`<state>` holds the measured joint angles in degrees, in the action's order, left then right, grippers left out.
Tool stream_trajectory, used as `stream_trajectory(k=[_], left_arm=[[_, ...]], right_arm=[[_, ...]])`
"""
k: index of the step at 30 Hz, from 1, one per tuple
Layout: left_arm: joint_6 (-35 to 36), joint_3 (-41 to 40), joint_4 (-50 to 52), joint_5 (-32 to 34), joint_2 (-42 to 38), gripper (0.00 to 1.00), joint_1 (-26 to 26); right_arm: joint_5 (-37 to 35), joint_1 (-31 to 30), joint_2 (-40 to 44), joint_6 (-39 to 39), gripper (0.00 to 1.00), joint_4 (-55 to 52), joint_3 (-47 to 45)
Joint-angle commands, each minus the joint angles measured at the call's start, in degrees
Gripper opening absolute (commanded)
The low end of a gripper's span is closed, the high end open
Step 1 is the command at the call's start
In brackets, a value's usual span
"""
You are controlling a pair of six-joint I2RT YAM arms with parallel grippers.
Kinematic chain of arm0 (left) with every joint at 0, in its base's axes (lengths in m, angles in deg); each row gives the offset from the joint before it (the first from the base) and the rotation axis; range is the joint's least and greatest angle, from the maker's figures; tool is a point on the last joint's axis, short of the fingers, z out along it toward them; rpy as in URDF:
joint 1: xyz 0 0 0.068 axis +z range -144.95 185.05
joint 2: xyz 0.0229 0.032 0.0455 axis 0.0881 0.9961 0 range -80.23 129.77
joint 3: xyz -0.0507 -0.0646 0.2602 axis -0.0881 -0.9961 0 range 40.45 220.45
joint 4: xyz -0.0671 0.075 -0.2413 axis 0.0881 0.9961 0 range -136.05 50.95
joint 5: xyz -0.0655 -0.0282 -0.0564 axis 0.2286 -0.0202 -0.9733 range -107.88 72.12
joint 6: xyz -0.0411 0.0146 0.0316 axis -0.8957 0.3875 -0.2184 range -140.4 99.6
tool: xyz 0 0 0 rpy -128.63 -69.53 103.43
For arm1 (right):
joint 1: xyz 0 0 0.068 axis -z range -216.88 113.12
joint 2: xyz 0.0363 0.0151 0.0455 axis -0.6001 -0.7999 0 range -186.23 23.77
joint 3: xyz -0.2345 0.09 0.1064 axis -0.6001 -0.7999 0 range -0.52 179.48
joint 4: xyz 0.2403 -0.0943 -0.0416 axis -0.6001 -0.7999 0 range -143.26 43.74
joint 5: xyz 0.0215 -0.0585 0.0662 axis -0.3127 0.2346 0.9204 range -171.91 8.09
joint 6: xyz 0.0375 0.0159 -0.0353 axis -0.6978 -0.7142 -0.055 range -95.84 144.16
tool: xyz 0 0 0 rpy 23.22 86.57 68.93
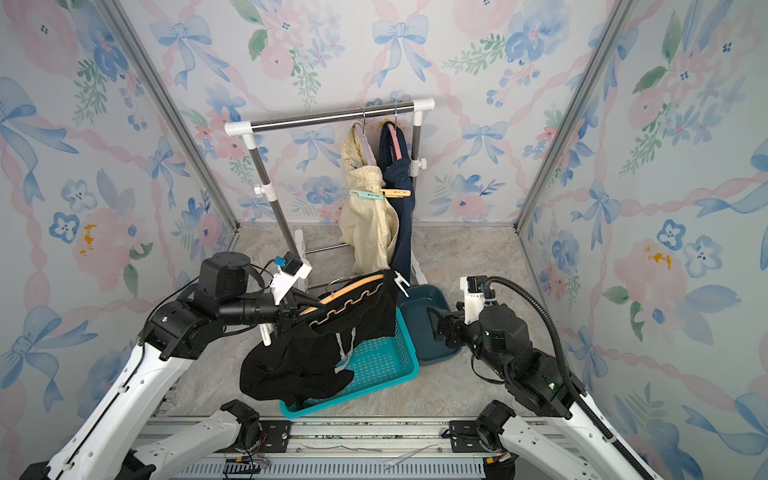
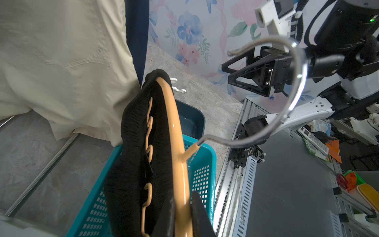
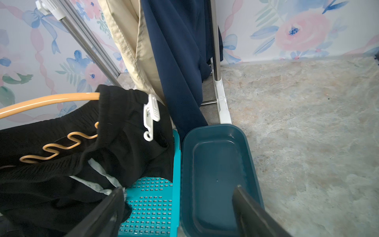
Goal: Remove the clothespins securing shorts to the hanger
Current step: Adjust the shorts in the basket, then remove the clothespin from the hanger.
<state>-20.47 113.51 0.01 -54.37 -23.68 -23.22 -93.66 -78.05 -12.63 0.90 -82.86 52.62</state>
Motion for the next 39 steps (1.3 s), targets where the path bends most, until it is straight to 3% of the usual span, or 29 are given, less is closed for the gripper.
stream_trajectory(k=[1,7,12,18,39], left_arm=[[-0.32,-0.13,-5.81,-0.85,-0.42,0.00,-0.91],[-3.06,-1.39,-5.65,-0.51,-3.95,0.00,-1.00],[-3.85,-2.37,-4.73,-1.73,-4.66,0.00,-1.00],[-3.66,-2.57,-3.00,-1.57,-5.34,0.00,-1.00],[-4.59,-2.74,-1.60,-2.17,-5.47,0.00,-1.00]], right_arm=[[3.17,0.53,-0.61,4.39,0.82,0.69,-0.23],[6.25,-1.38,-4.91,9.12,0.78,1.64,0.70],[1.28,-5.22,-11.21,15.57,0.79,0.64,4.51],[-1.95,-4.94,-16.47,20.77,0.80,0.79,7.84],[10.15,0.09,-27.78,29.38,0.62,4.29,13.02]])
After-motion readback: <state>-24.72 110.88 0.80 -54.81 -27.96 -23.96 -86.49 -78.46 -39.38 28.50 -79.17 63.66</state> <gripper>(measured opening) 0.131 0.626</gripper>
